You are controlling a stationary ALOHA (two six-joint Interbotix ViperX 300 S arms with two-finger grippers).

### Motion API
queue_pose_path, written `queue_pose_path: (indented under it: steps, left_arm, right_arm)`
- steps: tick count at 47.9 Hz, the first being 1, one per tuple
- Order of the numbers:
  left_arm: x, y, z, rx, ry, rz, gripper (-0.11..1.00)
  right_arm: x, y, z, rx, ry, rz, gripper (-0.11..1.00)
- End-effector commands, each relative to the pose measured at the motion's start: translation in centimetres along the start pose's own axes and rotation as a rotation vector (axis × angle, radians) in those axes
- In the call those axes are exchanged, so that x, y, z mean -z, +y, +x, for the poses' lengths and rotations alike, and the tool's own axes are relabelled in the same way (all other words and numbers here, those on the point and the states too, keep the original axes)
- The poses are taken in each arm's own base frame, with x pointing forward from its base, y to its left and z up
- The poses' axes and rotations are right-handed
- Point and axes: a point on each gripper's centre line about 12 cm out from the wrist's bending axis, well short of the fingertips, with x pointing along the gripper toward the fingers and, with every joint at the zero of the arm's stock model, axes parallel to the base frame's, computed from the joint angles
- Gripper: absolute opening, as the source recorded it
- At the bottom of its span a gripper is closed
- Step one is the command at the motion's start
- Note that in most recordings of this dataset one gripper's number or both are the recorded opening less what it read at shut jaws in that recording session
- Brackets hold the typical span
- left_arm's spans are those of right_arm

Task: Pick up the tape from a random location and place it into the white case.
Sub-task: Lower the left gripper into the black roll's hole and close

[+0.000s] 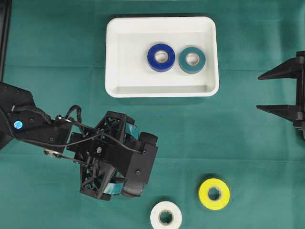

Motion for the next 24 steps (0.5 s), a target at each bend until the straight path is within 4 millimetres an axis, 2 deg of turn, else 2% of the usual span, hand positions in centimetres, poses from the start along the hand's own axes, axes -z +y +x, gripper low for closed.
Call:
queue_pose_path:
  steps: [1, 14, 24]
  left_arm:
    - [-1.0, 0.1, -1.1, -0.004, -0.044, 0.003, 0.95]
    - [-0.8, 0.1, -0.5, -0.004, -0.044, 0.002, 0.95]
    - [0.3, 0.1, 1.4, -0.003, -0.014, 0.003, 0.95]
  right_arm:
    - [-0.8, 0.1, -0.1, -0.002, -0.017, 0.003, 0.84]
    - [-0.8, 0.1, -0.1, -0.002, -0.017, 0.004, 0.84]
    - [-0.8, 0.1, -0.1, -0.002, -0.017, 0.003, 0.84]
